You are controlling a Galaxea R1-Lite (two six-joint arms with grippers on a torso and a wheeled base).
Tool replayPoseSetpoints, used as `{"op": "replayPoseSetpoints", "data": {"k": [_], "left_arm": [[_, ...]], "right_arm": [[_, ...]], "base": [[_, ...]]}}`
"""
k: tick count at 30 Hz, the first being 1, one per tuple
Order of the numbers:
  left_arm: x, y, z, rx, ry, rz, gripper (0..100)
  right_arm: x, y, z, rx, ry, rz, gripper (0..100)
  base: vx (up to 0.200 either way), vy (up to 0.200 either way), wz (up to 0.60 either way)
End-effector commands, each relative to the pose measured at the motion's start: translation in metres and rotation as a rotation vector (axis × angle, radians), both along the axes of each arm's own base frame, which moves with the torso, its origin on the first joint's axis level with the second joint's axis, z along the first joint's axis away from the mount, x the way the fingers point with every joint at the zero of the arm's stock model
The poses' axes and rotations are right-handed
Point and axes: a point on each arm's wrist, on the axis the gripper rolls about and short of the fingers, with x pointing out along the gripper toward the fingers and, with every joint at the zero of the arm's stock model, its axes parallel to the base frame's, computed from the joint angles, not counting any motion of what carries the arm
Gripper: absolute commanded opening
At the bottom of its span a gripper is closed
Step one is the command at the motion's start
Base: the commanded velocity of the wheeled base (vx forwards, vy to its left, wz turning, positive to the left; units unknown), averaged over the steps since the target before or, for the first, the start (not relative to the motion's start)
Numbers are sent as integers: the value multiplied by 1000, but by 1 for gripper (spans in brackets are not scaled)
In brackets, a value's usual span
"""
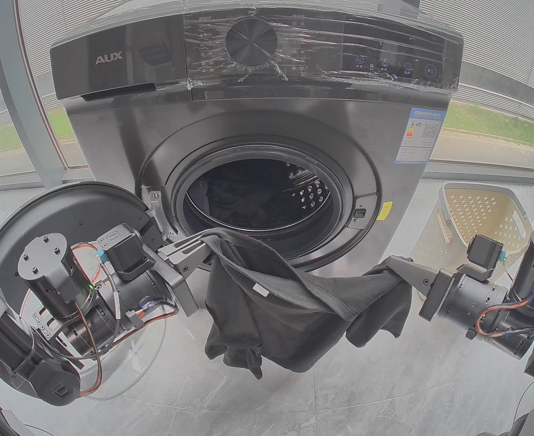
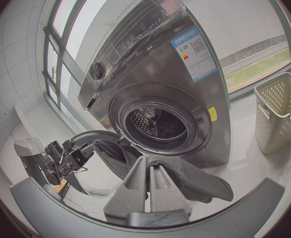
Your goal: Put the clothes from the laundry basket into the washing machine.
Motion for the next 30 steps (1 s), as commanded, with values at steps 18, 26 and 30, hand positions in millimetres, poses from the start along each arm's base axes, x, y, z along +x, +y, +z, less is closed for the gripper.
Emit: {"op": "replayPoseSetpoints", "data": {"k": [18, 26, 30], "left_arm": [[3, -12, 9, -26, -39, -31, 0], [0, -20, 7, -25, -32, -45, 0], [0, -20, 7, -25, -33, -43, 0]], "right_arm": [[-22, -6, -54, -173, 171, 134, 100], [0, 26, -59, -184, 184, 200, 100], [28, 48, -72, -224, 185, 193, 100]], "base": [[0, 0, 0], [0, 0, 0], [0, 0, 0]]}}
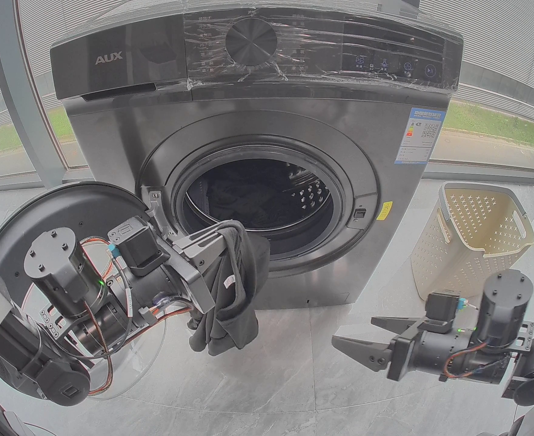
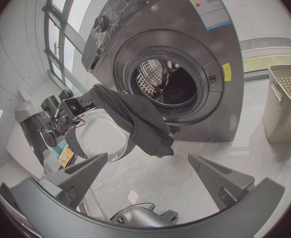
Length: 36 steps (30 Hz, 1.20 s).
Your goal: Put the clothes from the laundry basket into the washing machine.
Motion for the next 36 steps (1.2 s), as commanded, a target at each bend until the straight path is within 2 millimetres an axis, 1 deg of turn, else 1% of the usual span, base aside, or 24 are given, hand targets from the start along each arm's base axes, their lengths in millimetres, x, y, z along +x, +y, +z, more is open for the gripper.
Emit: {"op": "replayPoseSetpoints", "data": {"k": [1, 3, 8, 9, 10, 13, 17, 25, 29, 32, 36], "left_arm": [[-1, -3, -1, 2, 4, -3, 0], [-1, -3, 0, -1, 2, -3, 0], [-1, -3, 0, 0, 1, -3, 0], [-1, -3, 0, 0, 1, -3, 0], [-1, -3, 0, -1, 0, -3, 0], [-1, -3, 0, -3, -1, -5, 0], [0, -4, 2, -6, -6, -6, 0], [-3, -8, 2, -6, -6, -23, 0], [-5, -10, 1, -5, -4, -34, 0], [-5, -10, 1, -4, -5, -35, 0], [-6, -11, 2, -6, -8, -40, 0]], "right_arm": [[38, 33, -23, -62, 27, 3, 100], [56, 47, -35, -97, 23, 12, 100], [81, 61, -60, -162, 17, 16, 100], [81, 61, -60, -162, 17, 16, 100], [86, 66, -67, -182, 16, 24, 100], [91, 70, -77, -199, 25, 28, 100], [95, 75, -81, -201, 23, 32, 100], [109, 92, -89, -207, -20, 53, 100], [118, 106, -90, -190, -51, 65, 100], [123, 113, -93, -197, -78, 76, 100], [126, 123, -94, -187, -97, 90, 100]], "base": [[0, 0, 0], [0, 0, 0], [0, 0, 0], [0, 0, 0], [0, 0, 0], [0, 0, 0], [0, 0, 0], [0, 0, 0], [0, 0, 0], [0, 0, 0], [0, 0, 0]]}}
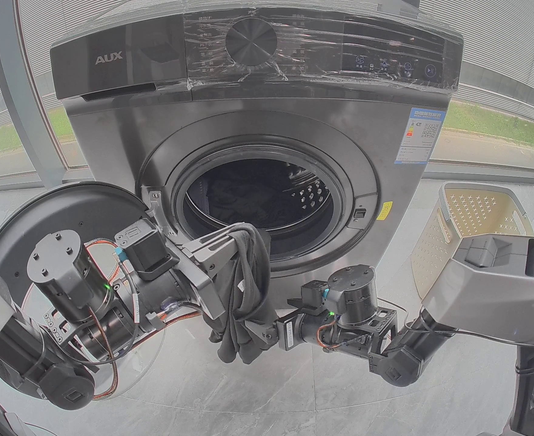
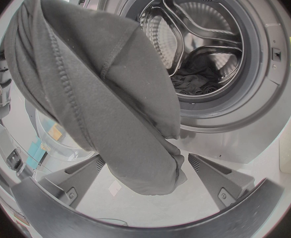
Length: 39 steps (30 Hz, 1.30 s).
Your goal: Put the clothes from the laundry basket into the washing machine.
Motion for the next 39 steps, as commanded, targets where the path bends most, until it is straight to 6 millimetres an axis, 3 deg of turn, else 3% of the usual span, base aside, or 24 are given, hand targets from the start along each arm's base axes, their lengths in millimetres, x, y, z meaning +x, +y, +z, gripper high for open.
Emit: {"op": "replayPoseSetpoints", "data": {"k": [1, 13, 14, 19, 27, 28, 37, 38, 39], "left_arm": [[-1, -1, 1, -2, -3, -5, 0], [2, 0, 1, -9, 0, 2, 0], [2, 0, 0, -7, 3, 6, 0], [9, 1, -5, 4, 19, 25, 0], [31, 12, -20, 31, 53, 105, 0], [33, 13, -24, 35, 69, 118, 0], [25, 20, -49, 106, 163, 124, 0], [24, 21, -51, 111, 170, 124, 100], [23, 21, -54, 124, 176, 124, 100]], "right_arm": [[3, 15, -9, 1, -6, 23, 100], [0, 38, -11, 64, -72, 63, 100], [0, 37, -11, 71, -78, 61, 0], [-15, 30, -15, 45, -53, 76, 0], [-45, 21, 9, 51, -59, 121, 0], [-52, 19, 21, 66, -70, 129, 0], [-48, 8, 53, 124, -129, 98, 0], [-46, 7, 53, 125, -132, 91, 0], [-43, 4, 53, 128, -136, 80, 0]], "base": [[0, 0, 0], [0, 0, 0], [0, 0, 0], [0, 0, 0], [0, 0, 0], [0, 0, 0], [0, 0, 0], [0, 0, 0], [0, 0, 0]]}}
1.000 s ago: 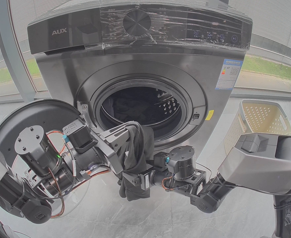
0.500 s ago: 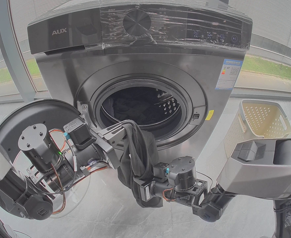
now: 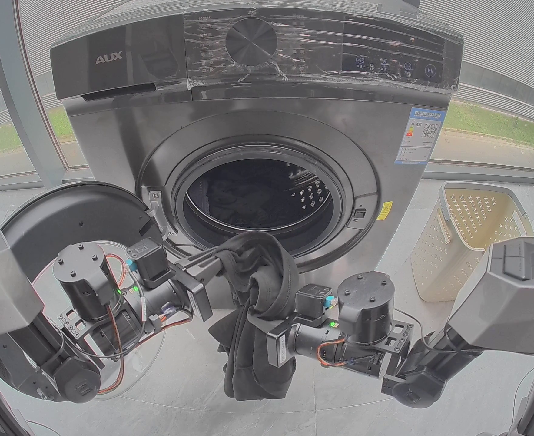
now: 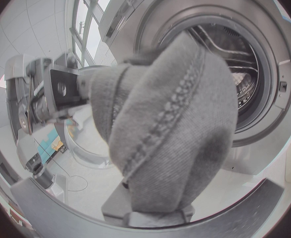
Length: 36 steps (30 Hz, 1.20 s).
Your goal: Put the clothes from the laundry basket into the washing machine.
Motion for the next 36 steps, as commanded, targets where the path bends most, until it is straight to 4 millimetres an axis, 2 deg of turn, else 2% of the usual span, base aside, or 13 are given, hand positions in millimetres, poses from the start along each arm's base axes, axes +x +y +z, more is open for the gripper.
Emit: {"op": "replayPoseSetpoints", "data": {"k": [1, 8, 14, 20, 25, 31, 36], "left_arm": [[-3, 4, -17, 55, 53, 7, 100], [-2, 10, -35, 114, 102, 16, 100], [-8, 11, -46, 141, 150, -29, 100], [-8, 7, -56, 168, 174, -51, 100], [-7, -12, -63, 174, 171, -138, 100], [-6, -24, -69, 171, 175, -230, 100], [7, -34, -69, 154, 144, -240, 100]], "right_arm": [[7, -9, 18, 44, -41, -33, 0], [15, -14, 23, 59, -60, -73, 0], [18, -11, 41, 106, -99, -76, 0], [16, -9, 42, 114, -95, -70, 0], [14, -8, 41, 112, -93, -65, 0], [13, -7, 42, 116, -96, -62, 0], [12, -5, 42, 116, -95, -56, 0]], "base": [[0, 0, 0], [0, 0, 0], [0, 0, 0], [0, 0, 0], [0, 0, 0], [0, 0, 0], [0, 0, 0]]}}
